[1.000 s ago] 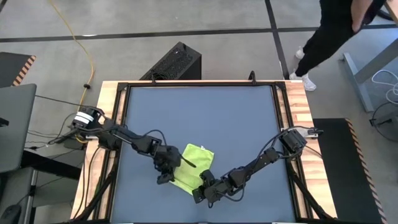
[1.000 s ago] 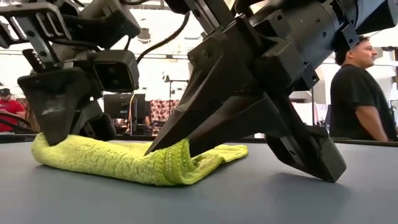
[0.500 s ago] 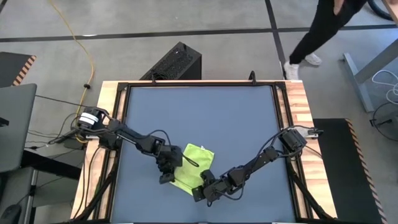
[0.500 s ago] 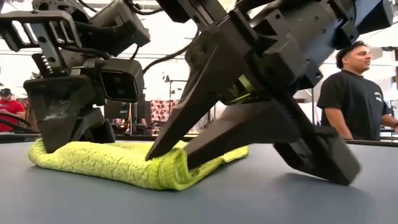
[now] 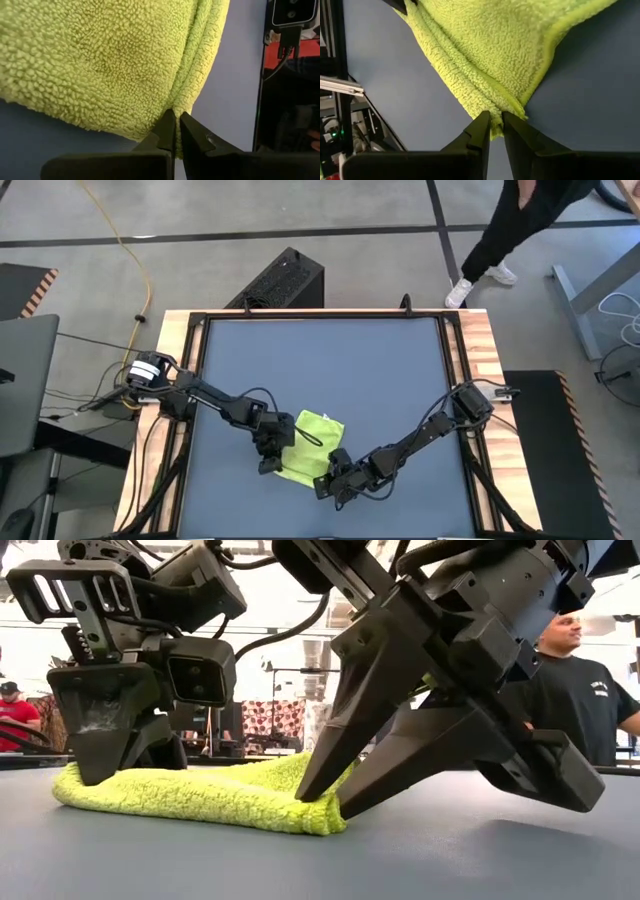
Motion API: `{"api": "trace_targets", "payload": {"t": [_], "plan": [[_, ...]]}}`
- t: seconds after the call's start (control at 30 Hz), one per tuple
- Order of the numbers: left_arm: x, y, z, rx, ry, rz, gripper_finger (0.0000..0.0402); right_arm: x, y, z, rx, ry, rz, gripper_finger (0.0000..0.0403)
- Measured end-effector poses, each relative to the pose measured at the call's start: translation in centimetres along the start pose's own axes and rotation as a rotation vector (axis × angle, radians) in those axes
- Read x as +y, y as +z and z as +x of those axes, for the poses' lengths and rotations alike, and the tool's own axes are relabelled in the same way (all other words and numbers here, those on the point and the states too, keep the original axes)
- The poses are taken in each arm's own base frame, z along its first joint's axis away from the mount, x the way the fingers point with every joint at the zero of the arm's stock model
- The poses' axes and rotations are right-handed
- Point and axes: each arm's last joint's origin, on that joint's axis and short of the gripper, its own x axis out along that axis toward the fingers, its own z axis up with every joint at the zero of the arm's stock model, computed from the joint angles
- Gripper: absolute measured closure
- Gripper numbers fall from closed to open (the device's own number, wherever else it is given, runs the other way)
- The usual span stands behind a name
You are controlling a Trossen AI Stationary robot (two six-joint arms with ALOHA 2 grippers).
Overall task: Roll towel
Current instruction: Roll the green towel
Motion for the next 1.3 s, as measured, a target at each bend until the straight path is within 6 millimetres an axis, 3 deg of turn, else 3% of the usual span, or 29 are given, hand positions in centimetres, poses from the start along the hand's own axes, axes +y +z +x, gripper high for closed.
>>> {"api": "trace_targets", "payload": {"t": [0.3, 0.63, 0.8, 0.93, 1.07, 1.3], "plan": [[0.0, 0.0, 0.0, 0.0, -0.001, -0.011, 0.0401, 0.2, -1.6, -0.4, 0.05, 0.052, -0.03, 0.0319], [0.0, 0.0, 0.0, 0.01, -0.023, -0.035, 0.0401, 0.4, -2.9, -1.4, -0.011, 0.08, -0.086, 0.0319], [-0.1, 0.0, 0.0, 0.01, -0.026, -0.052, 0.0401, 1.9, -4.1, -4.5, -0.149, 0.176, -0.263, 0.0319], [-0.1, 0.0, 0.0, 0.011, -0.028, -0.058, 0.0401, 3.0, -5.1, -5.9, -0.235, 0.252, -0.553, 0.0318], [-0.1, 0.0, 0.0, 0.011, -0.029, -0.062, 0.0401, 3.5, -5.1, -5.7, -0.279, 0.274, -0.808, 0.0298], [-0.1, 0.1, 0.0, 0.002, -0.034, -0.071, 0.0401, 3.0, -3.0, -3.9, -0.256, 0.173, -1.01, 0.0218]]}}
